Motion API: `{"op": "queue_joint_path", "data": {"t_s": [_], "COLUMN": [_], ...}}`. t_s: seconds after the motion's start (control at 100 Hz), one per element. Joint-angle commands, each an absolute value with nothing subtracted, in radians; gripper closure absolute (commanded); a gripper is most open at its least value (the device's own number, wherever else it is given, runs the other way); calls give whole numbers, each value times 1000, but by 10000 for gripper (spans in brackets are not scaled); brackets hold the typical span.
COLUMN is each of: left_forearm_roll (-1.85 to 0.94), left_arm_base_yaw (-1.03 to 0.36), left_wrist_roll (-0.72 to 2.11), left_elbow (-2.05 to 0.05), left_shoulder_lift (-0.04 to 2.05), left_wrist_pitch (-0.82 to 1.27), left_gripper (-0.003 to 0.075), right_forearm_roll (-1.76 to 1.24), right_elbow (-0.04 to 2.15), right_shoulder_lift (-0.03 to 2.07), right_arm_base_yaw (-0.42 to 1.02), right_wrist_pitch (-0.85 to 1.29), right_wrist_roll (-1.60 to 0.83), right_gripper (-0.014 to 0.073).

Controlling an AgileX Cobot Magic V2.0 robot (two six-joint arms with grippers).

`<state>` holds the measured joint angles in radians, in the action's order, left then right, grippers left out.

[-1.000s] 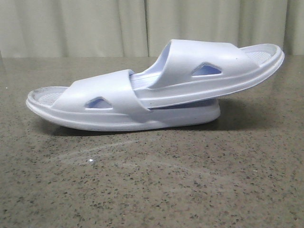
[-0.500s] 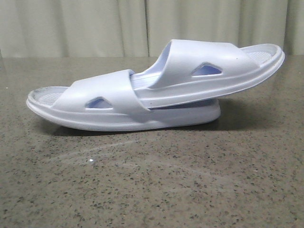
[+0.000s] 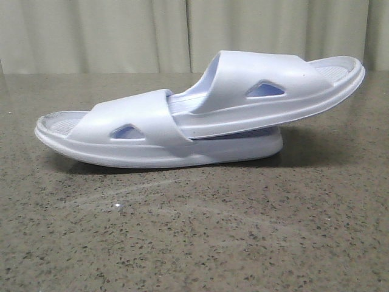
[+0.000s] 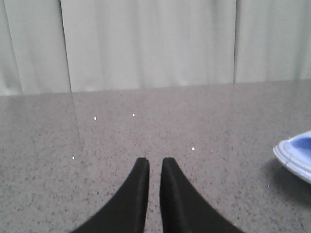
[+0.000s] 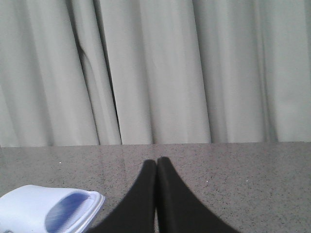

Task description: Insert blue slippers together front up

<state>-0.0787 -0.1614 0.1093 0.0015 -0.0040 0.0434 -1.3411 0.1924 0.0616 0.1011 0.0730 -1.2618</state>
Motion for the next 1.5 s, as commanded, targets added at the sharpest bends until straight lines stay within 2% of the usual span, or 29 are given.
{"op": "queue_joint_path", "data": {"t_s": [0.0, 1.49], "left_forearm_roll": [-70, -64], "left_arm_base_yaw": [-171, -165], "left_wrist_roll": [98, 98], "left_elbow": [11, 11], "left_shoulder_lift": [-35, -33], "left_wrist_pitch": [-34, -38], "left_gripper": [704, 704], "right_forearm_roll": [-1348, -1348], "right_elbow": [218, 218], "right_shoulder_lift": [73, 73], "right_arm_base_yaw": [103, 103], "right_wrist_pitch": [60, 45], "right_wrist_roll": [-1274, -1274], "right_gripper": [701, 701]}}
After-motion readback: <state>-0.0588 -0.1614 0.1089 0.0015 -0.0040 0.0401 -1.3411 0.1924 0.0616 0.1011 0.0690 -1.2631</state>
